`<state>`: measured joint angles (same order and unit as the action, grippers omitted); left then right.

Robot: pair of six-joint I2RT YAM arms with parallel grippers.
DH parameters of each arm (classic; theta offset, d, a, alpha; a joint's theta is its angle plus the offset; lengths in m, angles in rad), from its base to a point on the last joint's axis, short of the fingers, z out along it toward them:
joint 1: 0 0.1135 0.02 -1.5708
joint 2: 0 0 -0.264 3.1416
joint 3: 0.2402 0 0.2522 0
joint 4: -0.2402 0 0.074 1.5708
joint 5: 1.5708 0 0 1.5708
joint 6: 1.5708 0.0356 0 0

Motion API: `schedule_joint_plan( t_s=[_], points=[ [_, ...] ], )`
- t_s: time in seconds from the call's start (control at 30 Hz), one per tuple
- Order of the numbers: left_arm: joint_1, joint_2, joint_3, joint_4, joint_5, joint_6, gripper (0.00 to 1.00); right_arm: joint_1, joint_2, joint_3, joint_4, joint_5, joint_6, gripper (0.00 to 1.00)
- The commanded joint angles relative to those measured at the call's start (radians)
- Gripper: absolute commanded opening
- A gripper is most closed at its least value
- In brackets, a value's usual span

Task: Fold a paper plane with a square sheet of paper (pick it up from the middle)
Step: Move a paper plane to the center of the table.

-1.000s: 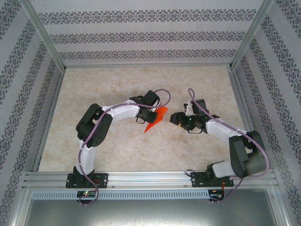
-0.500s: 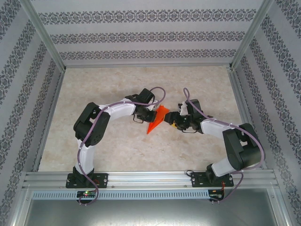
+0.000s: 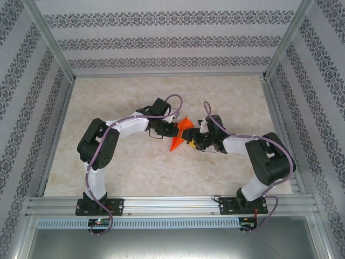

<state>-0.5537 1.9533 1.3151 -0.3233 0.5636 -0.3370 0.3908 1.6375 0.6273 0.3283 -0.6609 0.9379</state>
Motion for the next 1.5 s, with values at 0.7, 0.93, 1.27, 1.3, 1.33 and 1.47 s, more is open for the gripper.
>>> schedule_joint_plan(
  t_s=[0.7,0.93,1.27,1.3,1.33,1.47],
  points=[
    [0.067,0.027,-0.057,0.096,0.049,-0.065,0.04,0.048,0.138,0.055,0.206,0.003,0.162,0.64],
    [0.077,0.037,-0.069,0.115,0.064,-0.078,0.04,0.055,0.161,0.056,0.249,0.015,0.204,0.63],
    [0.083,0.035,-0.077,0.127,0.081,-0.089,0.04,0.066,0.191,0.051,0.349,0.000,0.270,0.56],
    [0.083,0.036,-0.076,0.131,0.085,-0.092,0.04,0.069,0.190,0.050,0.347,-0.002,0.267,0.55],
    [0.084,0.035,-0.076,0.132,0.089,-0.095,0.04,0.069,0.187,0.050,0.343,-0.001,0.266,0.54],
    [0.085,0.032,-0.079,0.148,0.105,-0.116,0.04,0.074,0.181,0.051,0.348,-0.003,0.271,0.51]
  ],
)
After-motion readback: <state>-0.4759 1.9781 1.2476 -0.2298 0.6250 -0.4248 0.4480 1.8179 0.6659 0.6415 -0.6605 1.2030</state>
